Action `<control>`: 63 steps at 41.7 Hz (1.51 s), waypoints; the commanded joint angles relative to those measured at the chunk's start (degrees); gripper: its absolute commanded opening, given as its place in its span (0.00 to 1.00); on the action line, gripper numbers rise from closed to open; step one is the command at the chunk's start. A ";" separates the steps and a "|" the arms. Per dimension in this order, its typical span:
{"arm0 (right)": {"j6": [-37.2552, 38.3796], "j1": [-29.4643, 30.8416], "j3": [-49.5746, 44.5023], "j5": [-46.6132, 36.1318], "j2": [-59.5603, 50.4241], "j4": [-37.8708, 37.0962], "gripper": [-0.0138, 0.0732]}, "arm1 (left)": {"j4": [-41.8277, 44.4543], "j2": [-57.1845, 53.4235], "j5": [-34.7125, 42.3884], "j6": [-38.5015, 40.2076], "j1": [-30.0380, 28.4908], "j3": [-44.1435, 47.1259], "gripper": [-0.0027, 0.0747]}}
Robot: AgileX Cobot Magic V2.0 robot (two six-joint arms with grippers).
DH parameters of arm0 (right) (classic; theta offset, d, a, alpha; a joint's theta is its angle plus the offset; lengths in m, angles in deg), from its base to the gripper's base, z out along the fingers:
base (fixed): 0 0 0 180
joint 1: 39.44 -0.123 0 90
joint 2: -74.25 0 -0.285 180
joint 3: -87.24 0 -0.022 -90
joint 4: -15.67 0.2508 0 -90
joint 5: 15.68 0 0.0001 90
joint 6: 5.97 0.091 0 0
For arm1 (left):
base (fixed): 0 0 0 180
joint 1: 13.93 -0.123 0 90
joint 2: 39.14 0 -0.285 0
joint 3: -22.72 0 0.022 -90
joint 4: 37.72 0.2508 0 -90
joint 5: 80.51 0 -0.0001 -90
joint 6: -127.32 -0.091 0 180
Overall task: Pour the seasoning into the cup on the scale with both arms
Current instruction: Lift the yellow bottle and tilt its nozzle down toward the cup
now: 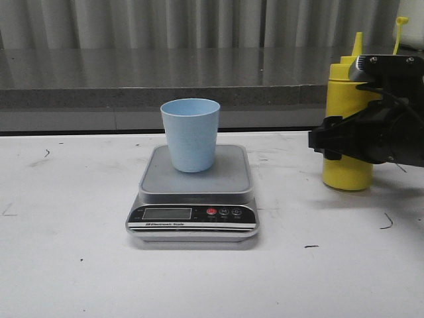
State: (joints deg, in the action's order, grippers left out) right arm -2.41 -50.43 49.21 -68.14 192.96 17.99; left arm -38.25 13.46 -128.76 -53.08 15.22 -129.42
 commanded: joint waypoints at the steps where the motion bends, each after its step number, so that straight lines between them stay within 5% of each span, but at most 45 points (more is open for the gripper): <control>1: -6.02 0.00 1.26 0.14 -7.42 -1.96 0.53 | -0.40 -0.20 4.43 0.07 0.48 -1.44 0.53; 10: -22.31 -0.06 4.56 24.01 -19.46 -3.08 0.53 | -0.40 -0.20 4.47 0.07 0.48 -1.44 0.53; 22: -39.36 -4.28 22.36 62.17 -23.85 -5.11 0.53 | -0.40 -0.20 4.47 0.07 0.48 -1.44 0.53; 31: -36.92 -12.28 32.28 77.52 -21.66 -26.03 0.53 | -0.40 -0.20 4.56 0.07 0.48 -1.44 0.53; 37: -26.84 -16.80 37.60 86.00 -18.25 -44.56 0.53 | -0.40 -0.20 4.56 0.07 0.48 -1.44 0.53; 45: -25.49 -21.41 38.65 89.43 -15.45 -63.00 0.53 | -0.40 -0.20 4.56 0.07 0.48 -1.44 0.53; 63: -25.54 -24.05 38.65 94.25 -12.74 -76.75 0.53 | -0.40 -0.20 4.60 0.07 0.48 -1.44 0.53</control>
State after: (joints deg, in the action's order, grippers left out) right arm -28.03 -74.46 85.62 23.44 182.75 -52.09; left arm -38.25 13.46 -128.21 -53.08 15.22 -129.42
